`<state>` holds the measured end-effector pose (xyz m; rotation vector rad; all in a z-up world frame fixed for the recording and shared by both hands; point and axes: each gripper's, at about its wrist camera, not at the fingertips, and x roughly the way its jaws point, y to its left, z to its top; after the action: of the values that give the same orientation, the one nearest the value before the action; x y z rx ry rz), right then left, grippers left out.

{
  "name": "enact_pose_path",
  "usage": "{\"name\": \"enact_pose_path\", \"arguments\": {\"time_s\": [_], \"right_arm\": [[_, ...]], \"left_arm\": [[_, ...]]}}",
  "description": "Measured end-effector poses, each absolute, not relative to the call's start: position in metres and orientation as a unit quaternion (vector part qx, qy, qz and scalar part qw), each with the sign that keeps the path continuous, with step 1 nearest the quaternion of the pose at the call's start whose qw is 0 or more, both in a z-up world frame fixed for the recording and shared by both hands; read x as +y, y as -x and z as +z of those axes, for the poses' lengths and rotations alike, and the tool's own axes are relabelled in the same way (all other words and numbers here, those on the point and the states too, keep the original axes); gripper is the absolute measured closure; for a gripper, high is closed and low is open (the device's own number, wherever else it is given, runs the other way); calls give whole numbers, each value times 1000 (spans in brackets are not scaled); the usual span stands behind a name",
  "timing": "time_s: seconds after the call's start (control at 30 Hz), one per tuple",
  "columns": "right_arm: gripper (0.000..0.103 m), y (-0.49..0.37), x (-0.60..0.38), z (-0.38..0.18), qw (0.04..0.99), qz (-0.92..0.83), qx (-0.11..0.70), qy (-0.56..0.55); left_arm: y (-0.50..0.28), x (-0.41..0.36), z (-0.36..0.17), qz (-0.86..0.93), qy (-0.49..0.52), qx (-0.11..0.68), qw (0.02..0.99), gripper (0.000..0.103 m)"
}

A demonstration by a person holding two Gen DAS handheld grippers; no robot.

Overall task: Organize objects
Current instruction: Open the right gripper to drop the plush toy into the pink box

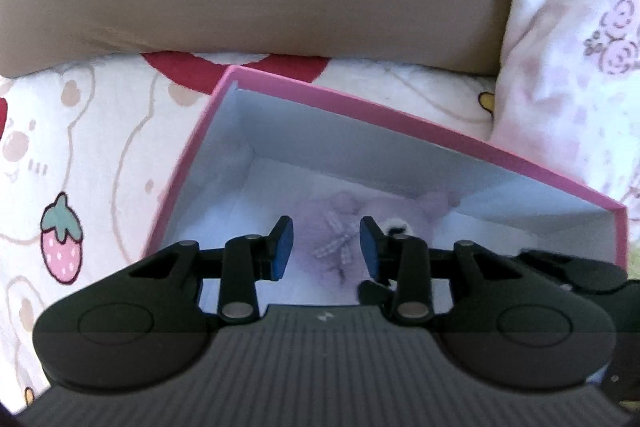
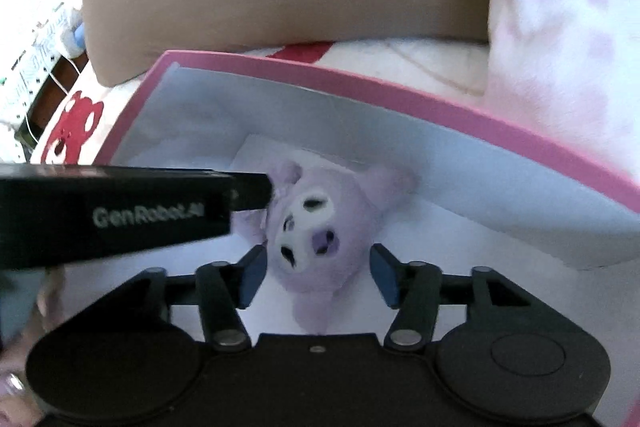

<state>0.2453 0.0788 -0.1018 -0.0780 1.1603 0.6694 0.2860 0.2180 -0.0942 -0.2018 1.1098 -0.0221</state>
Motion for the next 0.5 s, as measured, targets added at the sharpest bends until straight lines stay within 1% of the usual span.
{"name": "enact_pose_path", "arguments": {"time_s": [0.13, 0.3, 0.4, 0.5], "right_arm": [[39, -233, 72, -82, 763, 329, 554, 53], [39, -208, 56, -56, 776, 339, 525, 88], [39, -196, 45, -41, 786, 342, 507, 93], [39, -183, 30, -25, 793, 348, 493, 83]], "left_arm": [[-270, 222, -74, -21, 101, 509, 855, 67], [-251, 215, -47, -49, 86, 500, 860, 67], [-238, 208, -31, -60, 65, 497, 863, 63], [-223, 204, -14, -75, 62, 495, 863, 63]]}}
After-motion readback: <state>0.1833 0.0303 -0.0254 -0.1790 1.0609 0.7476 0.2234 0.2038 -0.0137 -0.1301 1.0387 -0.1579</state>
